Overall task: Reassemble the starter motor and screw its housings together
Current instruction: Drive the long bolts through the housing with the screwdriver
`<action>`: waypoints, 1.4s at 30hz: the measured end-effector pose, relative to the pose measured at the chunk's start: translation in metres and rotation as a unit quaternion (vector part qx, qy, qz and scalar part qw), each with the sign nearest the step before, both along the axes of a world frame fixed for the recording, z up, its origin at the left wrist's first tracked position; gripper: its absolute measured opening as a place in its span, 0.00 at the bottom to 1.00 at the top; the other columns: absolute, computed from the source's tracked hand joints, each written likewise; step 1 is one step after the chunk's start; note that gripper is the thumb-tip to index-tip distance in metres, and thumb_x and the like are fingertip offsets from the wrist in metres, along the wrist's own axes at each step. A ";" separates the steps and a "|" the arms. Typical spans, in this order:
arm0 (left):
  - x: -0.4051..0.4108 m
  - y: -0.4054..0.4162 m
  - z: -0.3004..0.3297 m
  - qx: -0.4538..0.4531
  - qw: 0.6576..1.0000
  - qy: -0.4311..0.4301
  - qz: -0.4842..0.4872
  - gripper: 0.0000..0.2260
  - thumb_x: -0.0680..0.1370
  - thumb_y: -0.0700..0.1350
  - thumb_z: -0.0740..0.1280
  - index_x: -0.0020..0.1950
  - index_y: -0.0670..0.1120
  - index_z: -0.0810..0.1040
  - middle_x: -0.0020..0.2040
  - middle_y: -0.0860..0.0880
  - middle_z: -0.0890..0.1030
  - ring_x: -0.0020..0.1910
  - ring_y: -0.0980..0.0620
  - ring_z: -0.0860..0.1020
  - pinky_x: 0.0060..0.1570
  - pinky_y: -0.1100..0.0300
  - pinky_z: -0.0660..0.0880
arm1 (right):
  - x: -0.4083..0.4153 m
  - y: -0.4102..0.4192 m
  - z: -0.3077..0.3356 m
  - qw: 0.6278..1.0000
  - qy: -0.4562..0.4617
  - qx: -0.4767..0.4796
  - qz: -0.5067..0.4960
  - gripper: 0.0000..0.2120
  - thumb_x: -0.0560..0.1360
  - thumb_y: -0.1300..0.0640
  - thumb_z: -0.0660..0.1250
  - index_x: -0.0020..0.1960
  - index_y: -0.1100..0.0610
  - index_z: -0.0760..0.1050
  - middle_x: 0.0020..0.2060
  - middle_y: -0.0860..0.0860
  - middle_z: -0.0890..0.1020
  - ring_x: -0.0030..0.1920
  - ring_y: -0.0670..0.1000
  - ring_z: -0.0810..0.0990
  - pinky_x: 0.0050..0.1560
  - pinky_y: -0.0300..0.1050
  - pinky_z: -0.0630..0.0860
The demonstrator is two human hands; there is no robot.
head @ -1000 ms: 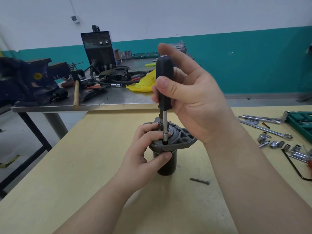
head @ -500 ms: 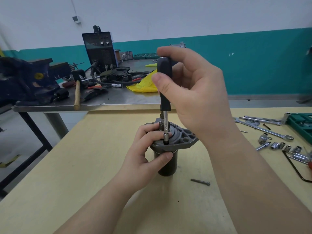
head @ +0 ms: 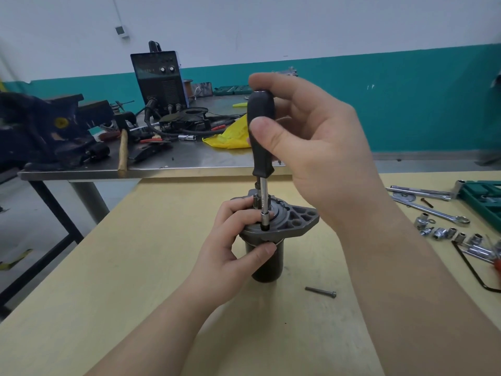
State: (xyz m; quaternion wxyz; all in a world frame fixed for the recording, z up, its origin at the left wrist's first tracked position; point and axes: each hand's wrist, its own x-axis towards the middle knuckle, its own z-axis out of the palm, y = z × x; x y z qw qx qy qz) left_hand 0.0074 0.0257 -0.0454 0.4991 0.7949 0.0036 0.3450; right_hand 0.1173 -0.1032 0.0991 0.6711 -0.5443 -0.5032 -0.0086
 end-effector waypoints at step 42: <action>0.000 -0.001 0.000 -0.010 1.000 0.006 -0.006 0.15 0.76 0.45 0.75 0.63 0.52 0.83 0.67 0.49 0.75 0.72 0.37 0.72 0.69 0.29 0.70 | -0.014 0.019 -0.017 0.984 -0.077 0.046 -0.153 0.17 0.81 0.53 0.74 0.69 0.47 0.80 0.48 0.41 0.83 0.50 0.45 0.83 0.52 0.42 0.81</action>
